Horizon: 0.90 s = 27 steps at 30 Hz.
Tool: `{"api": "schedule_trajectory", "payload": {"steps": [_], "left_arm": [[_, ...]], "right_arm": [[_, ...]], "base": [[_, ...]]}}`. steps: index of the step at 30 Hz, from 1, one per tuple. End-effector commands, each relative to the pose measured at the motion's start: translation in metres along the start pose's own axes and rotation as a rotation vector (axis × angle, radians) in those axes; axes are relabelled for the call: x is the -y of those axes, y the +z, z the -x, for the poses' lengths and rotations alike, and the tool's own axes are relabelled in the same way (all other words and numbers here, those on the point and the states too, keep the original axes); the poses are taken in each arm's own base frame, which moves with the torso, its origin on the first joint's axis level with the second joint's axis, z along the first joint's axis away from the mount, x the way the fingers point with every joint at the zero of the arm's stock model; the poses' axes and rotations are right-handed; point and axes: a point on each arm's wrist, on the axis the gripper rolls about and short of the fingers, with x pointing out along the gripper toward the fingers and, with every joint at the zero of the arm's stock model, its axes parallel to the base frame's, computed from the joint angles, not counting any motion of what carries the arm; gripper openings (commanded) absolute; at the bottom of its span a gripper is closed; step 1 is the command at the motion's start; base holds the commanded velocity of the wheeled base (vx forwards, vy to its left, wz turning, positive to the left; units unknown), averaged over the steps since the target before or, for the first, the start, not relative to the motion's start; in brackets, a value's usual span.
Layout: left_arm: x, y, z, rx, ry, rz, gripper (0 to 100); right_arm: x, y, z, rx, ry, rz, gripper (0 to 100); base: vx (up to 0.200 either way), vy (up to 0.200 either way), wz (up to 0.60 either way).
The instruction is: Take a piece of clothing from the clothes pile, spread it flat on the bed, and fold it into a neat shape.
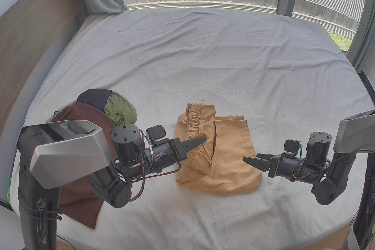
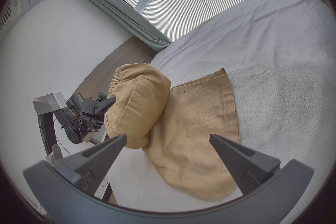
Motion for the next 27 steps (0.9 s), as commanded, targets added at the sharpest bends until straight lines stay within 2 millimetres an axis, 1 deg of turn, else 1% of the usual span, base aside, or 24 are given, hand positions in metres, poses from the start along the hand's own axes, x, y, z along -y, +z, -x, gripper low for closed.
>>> {"api": "schedule_trajectory", "payload": {"steps": [1, 6, 13, 16, 24, 27], "left_arm": [[-0.005, -0.009, -0.01, -0.018, -0.01, 0.018, 0], [-0.007, -0.015, -0.015, -0.029, -0.014, 0.022, 0], [-0.018, -0.028, -0.022, -0.045, 0.005, 0.039, 0], [-0.022, -0.031, -0.026, -0.039, 0.007, 0.037, 0], [-0.022, -0.035, -0.03, -0.036, 0.009, 0.039, 0], [-0.019, -0.038, -0.032, -0.04, 0.006, 0.038, 0]], "right_arm": [[0.0, 0.001, 0.0, 0.004, 0.0, 0.001, 100], [0.001, 0.002, -0.001, 0.009, 0.001, 0.004, 100], [0.001, 0.004, -0.002, 0.016, 0.002, 0.008, 100], [0.001, 0.004, -0.002, 0.016, 0.002, 0.008, 100], [0.001, 0.004, -0.002, 0.018, 0.001, 0.008, 100], [0.001, 0.005, -0.002, 0.02, 0.002, 0.008, 100]], "base": [[0.0, 0.0, 0.0], [0.0, 0.0, 0.0], [0.0, 0.0, 0.0], [0.0, 0.0, 0.0], [0.0, 0.0, 0.0], [0.0, 0.0, 0.0]]}}
